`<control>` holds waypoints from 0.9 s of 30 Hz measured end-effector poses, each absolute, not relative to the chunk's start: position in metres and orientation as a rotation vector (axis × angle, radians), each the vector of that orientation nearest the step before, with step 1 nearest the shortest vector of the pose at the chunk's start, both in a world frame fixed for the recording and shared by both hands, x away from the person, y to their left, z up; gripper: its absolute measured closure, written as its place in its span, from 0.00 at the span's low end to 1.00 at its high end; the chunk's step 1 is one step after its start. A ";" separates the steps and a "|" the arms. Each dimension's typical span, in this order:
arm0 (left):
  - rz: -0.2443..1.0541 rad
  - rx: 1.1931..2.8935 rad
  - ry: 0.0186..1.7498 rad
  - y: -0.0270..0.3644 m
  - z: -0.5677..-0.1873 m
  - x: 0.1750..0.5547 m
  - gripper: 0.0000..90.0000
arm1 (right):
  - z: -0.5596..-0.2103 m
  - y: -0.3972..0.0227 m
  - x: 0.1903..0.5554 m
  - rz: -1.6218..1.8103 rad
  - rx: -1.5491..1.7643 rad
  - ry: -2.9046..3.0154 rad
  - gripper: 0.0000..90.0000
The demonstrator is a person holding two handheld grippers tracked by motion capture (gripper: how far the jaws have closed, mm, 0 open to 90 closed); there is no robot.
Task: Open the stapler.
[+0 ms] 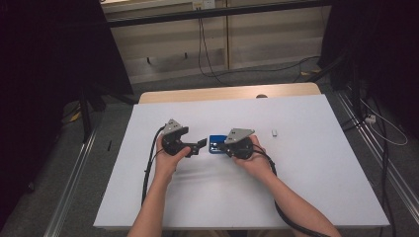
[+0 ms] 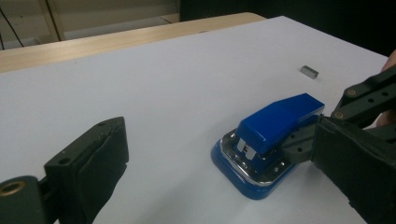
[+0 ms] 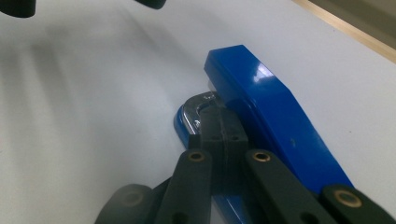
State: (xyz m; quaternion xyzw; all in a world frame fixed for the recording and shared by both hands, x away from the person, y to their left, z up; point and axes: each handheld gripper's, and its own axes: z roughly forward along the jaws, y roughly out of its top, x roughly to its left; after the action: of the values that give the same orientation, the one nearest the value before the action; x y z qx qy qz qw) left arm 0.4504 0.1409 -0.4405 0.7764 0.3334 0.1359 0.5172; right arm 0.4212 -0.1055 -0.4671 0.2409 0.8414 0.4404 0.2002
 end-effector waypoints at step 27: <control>0.162 2.039 0.749 0.124 -0.462 0.460 1.00 | -0.467 -0.106 0.422 1.238 0.686 2.359 1.00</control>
State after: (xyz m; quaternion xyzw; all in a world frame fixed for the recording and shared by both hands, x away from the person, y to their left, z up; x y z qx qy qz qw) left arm 0.4601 0.1236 -0.4625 0.8295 0.3048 0.0658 0.4632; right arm 0.4224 -0.1059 -0.4669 0.2446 0.8412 0.4415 0.1940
